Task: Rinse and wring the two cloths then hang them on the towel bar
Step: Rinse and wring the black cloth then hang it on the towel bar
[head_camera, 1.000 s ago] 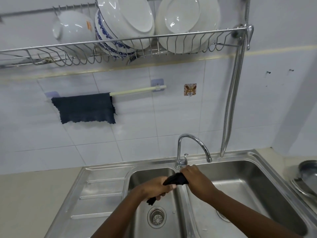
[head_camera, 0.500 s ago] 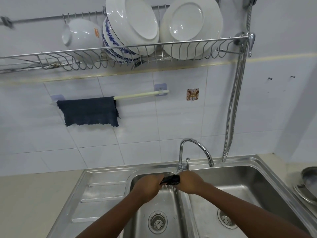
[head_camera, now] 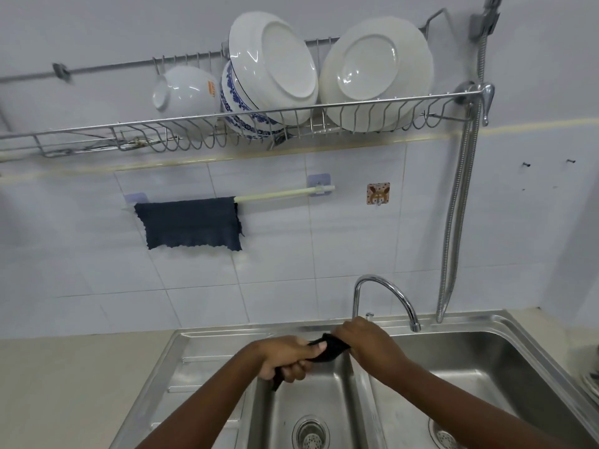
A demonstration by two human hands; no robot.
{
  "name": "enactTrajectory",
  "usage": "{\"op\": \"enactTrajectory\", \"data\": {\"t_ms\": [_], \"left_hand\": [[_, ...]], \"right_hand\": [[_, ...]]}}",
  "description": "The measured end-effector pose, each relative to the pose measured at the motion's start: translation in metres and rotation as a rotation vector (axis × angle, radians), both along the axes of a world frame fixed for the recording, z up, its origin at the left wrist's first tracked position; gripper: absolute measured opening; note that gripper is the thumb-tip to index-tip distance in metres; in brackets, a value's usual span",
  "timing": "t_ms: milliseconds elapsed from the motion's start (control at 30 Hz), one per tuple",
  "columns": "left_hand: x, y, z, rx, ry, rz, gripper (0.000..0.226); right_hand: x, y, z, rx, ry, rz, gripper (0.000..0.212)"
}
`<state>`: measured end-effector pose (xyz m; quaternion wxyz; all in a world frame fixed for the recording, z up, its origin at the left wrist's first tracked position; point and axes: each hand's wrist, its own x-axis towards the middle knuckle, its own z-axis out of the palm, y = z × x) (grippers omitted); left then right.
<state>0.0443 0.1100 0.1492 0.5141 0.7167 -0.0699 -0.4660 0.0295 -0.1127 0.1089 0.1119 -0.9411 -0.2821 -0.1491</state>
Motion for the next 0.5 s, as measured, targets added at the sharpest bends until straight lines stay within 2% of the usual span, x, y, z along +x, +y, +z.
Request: {"op": "enactTrajectory", "data": {"t_ms": [67, 100, 200, 267, 367, 500], "left_hand": [[0.001, 0.0, 0.007, 0.012, -0.014, -0.025, 0.027], [0.0, -0.001, 0.009, 0.071, -0.087, -0.049, 0.024], [-0.003, -0.002, 0.015, 0.372, -0.56, -0.235, 0.018], [-0.005, -0.008, 0.014, 0.473, -0.812, -0.322, 0.022], [-0.012, -0.017, 0.007, 0.574, -1.025, -0.253, 0.025], [-0.016, -0.015, -0.017, 0.68, -1.282, -0.185, 0.015]], "right_hand": [[-0.001, 0.002, 0.001, -0.04, 0.016, -0.022, 0.036], [-0.002, 0.002, 0.002, -0.044, 0.041, -0.042, 0.038], [-0.003, 0.005, 0.007, -0.019, 0.14, -0.103, 0.025], [-0.001, 0.008, 0.012, -0.05, 0.163, -0.161, 0.024], [0.003, 0.013, 0.016, -0.038, 0.244, -0.263, 0.029], [0.0, 0.021, 0.016, -0.033, 0.358, -0.305, 0.034]]}}
